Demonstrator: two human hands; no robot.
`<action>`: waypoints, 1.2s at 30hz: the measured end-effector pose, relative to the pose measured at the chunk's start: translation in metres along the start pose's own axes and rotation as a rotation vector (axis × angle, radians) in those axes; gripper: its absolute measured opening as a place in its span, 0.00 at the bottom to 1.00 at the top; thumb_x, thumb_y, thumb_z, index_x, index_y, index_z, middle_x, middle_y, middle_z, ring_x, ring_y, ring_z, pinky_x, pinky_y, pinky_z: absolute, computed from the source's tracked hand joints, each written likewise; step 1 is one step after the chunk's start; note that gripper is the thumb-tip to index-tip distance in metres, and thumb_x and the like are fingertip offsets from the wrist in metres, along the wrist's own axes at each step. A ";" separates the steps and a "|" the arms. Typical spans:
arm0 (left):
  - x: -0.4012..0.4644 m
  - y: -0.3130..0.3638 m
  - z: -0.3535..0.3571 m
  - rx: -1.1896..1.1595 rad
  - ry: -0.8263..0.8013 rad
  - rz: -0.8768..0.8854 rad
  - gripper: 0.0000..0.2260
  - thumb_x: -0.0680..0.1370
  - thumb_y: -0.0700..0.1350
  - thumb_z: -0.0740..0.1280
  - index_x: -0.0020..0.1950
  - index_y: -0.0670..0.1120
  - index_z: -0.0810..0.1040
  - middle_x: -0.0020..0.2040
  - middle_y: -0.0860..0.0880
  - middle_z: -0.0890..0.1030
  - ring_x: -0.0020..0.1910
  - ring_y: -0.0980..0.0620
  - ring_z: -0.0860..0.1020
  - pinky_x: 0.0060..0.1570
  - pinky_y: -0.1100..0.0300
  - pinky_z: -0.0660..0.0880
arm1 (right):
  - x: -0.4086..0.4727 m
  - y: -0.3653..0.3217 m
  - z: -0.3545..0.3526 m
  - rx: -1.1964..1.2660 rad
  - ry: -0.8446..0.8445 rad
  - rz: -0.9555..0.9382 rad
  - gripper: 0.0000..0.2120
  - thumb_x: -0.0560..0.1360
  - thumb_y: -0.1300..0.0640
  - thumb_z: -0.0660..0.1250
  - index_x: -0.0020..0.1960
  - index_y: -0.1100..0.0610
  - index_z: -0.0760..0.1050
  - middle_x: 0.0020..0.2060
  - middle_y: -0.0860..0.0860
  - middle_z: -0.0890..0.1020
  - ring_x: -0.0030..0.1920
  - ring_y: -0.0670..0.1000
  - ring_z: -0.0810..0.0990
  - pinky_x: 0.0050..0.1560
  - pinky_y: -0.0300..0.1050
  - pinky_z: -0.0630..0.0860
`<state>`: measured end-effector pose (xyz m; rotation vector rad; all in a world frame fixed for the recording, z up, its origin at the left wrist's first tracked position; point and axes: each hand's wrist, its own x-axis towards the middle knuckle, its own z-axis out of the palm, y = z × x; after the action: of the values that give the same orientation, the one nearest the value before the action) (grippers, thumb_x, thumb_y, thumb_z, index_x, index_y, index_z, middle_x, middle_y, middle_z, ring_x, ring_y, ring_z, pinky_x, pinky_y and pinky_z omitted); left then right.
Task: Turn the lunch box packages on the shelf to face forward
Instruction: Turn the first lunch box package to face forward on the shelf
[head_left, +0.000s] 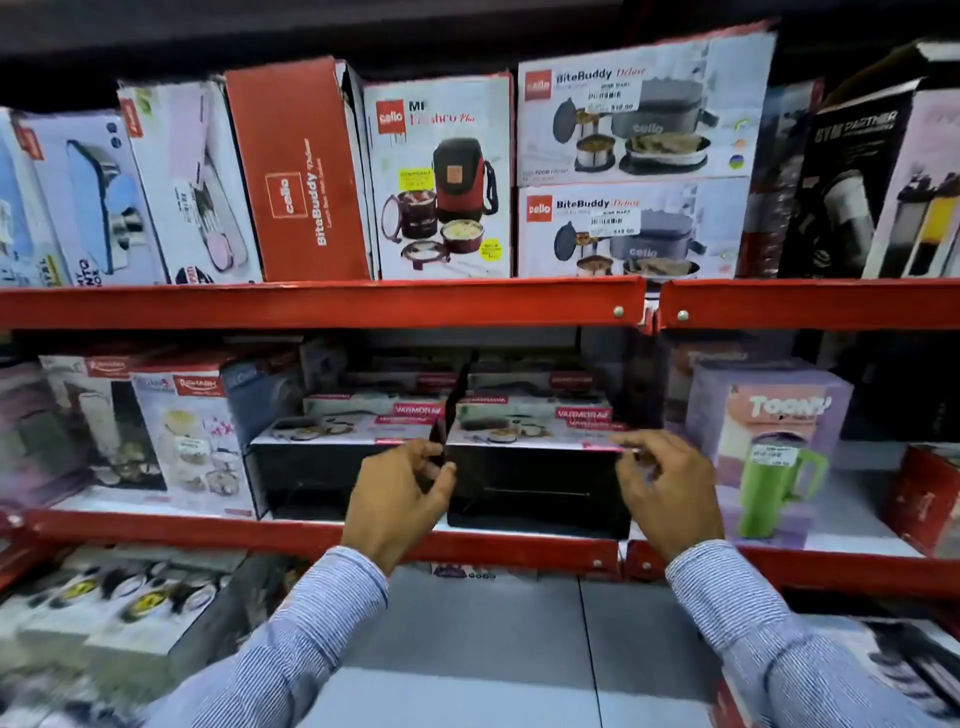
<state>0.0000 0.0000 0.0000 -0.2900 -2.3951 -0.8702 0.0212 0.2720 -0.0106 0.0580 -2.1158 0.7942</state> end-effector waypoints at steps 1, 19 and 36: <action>0.003 -0.003 0.006 -0.039 -0.010 -0.021 0.13 0.75 0.50 0.70 0.56 0.45 0.83 0.32 0.59 0.81 0.36 0.57 0.81 0.48 0.63 0.77 | 0.002 0.005 0.003 0.082 0.023 0.098 0.07 0.71 0.62 0.67 0.47 0.55 0.82 0.41 0.52 0.83 0.42 0.54 0.80 0.50 0.50 0.78; 0.055 0.003 0.037 0.000 -0.131 -0.072 0.11 0.77 0.48 0.67 0.52 0.41 0.79 0.43 0.42 0.83 0.44 0.40 0.82 0.41 0.52 0.77 | 0.035 0.014 0.024 0.227 -0.226 0.822 0.09 0.76 0.49 0.62 0.47 0.52 0.78 0.53 0.57 0.81 0.54 0.60 0.79 0.57 0.60 0.78; 0.036 0.025 -0.007 -0.562 -0.114 -0.281 0.13 0.78 0.59 0.66 0.46 0.50 0.81 0.38 0.50 0.85 0.31 0.44 0.85 0.42 0.44 0.84 | 0.014 0.011 0.002 0.721 -0.190 0.716 0.23 0.73 0.68 0.63 0.65 0.54 0.72 0.52 0.52 0.83 0.50 0.51 0.80 0.49 0.45 0.77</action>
<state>-0.0164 0.0149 0.0384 -0.2188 -2.2795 -1.6976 0.0078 0.2828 -0.0069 -0.2650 -1.9048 2.0152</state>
